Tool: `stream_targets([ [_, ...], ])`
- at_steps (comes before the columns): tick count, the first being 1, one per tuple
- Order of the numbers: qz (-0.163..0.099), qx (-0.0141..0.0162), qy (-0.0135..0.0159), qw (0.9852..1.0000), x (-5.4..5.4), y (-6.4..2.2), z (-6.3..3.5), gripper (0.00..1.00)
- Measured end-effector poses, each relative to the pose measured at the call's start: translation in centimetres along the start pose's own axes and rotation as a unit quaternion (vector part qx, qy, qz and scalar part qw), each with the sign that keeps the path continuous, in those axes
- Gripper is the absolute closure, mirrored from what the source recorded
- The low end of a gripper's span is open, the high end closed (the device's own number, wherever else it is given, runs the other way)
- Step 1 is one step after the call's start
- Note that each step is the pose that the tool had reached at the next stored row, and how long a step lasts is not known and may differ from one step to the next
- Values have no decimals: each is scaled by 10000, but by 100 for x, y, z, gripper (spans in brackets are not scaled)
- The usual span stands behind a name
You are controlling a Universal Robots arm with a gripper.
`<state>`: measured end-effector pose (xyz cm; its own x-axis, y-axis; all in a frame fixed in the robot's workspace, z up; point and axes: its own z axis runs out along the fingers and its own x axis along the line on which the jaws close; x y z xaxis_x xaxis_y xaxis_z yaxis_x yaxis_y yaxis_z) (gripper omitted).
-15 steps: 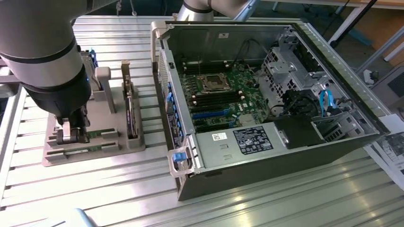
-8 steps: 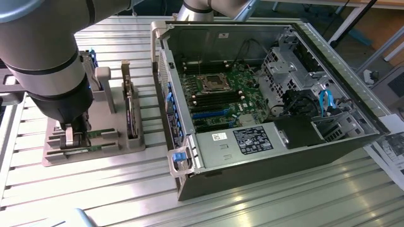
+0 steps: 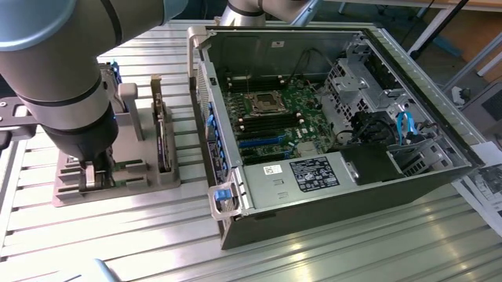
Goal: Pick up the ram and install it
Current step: 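Pick up the ram and move it above insertion slot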
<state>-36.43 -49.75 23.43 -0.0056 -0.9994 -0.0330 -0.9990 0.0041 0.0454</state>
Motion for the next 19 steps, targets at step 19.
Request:
stream_targets([
  [19, -276, -10, 12, 9996, 25, -13, 365, 58],
])
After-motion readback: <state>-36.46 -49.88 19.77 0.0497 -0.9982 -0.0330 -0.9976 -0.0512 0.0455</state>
